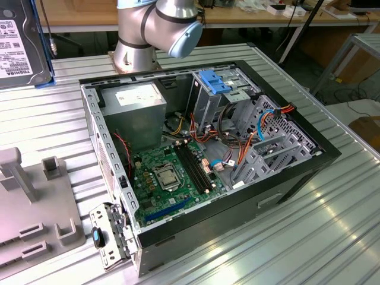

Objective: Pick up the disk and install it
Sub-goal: 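Pick up the disk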

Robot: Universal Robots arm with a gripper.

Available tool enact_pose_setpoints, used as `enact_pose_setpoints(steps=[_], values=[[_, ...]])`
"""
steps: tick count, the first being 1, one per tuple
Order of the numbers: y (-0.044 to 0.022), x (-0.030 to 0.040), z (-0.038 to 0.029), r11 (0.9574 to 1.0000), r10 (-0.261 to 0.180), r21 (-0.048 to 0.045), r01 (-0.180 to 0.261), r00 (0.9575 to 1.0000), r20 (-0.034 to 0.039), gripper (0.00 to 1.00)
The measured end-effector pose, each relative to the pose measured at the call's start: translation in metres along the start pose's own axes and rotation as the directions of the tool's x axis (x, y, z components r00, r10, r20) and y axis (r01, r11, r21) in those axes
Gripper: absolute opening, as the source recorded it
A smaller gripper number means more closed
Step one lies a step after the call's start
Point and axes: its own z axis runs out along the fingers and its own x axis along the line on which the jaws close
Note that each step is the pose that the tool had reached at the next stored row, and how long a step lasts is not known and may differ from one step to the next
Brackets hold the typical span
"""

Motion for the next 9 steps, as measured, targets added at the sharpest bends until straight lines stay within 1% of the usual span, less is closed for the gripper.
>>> enact_pose_setpoints(steps=[4,6,8,9], values=[[-0.0073,0.0005,0.0004,1.0,0.0,0.0,0.0,1.0,0.0,0.37],[-0.0129,0.001,0.0008,1.0,0.0,0.0,0.0,1.0,0.0,0.37],[-0.0161,0.0012,0.0009,1.0,0.0,0.0001,0.0,1.0,0.0,0.37],[-0.0191,0.0014,0.0011,1.0,0.0,0.0001,0.0,1.0,0.0,0.37]])
